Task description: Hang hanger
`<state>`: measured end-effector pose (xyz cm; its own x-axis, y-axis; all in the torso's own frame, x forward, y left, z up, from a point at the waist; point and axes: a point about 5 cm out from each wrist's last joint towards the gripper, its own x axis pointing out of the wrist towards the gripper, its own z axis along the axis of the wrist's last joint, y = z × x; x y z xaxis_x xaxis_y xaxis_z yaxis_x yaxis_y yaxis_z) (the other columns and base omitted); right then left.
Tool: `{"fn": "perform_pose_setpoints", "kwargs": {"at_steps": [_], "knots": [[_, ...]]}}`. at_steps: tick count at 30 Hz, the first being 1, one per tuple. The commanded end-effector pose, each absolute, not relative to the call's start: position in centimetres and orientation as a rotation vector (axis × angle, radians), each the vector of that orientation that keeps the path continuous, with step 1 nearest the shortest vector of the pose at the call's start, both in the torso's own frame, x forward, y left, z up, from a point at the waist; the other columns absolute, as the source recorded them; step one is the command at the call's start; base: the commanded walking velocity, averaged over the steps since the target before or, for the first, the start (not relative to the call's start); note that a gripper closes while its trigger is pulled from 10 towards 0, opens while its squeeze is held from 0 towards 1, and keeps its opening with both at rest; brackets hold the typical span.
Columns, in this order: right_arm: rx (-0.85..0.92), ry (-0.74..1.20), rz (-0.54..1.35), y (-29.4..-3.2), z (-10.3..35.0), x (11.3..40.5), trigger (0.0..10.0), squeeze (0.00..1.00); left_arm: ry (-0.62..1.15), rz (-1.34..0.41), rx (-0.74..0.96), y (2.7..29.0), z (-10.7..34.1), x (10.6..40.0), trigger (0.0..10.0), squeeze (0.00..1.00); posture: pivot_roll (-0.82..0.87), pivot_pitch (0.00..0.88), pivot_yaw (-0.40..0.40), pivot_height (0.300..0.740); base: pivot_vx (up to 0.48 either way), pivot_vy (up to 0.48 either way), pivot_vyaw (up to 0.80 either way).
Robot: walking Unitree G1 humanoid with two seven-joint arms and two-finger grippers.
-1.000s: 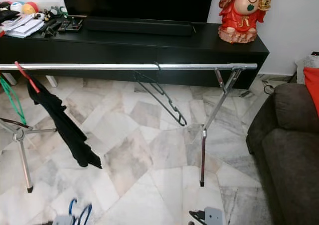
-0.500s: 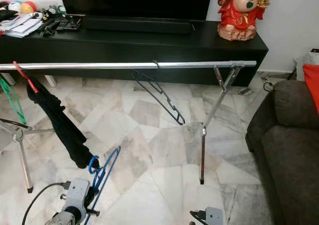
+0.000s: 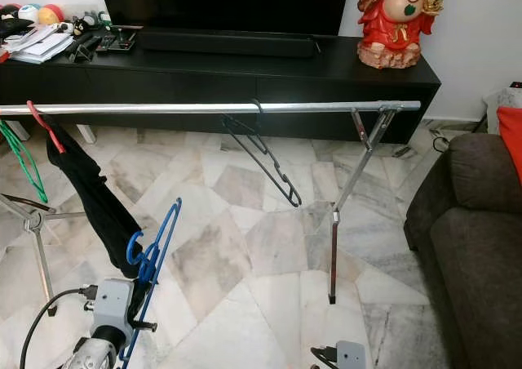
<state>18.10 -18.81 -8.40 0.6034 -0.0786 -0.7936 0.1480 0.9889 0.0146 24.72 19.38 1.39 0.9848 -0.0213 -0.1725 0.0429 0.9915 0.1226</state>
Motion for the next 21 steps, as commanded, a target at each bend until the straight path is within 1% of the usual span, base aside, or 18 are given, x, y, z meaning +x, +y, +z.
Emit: {"fn": "perform_pose_setpoints", "kwargs": {"at_steps": [1, 21], "knots": [[0.075, 0.928, -0.135, -18.95, -8.59, 17.68, 10.0, 0.00, 0.173, -0.030, 0.129, 19.29, 1.57, 24.56, 10.0, 0.00, -0.06, 0.153, 0.008, 0.740, 0.000, 0.000, 0.00], [0.068, 0.931, -0.137, -19.03, -8.56, 17.76, 10.0, 0.00, 0.160, -0.011, 0.114, 19.35, 2.05, 24.52, 10.0, 0.00, -0.06, 0.170, 0.001, 0.740, 0.000, 0.000, 0.00]]}}
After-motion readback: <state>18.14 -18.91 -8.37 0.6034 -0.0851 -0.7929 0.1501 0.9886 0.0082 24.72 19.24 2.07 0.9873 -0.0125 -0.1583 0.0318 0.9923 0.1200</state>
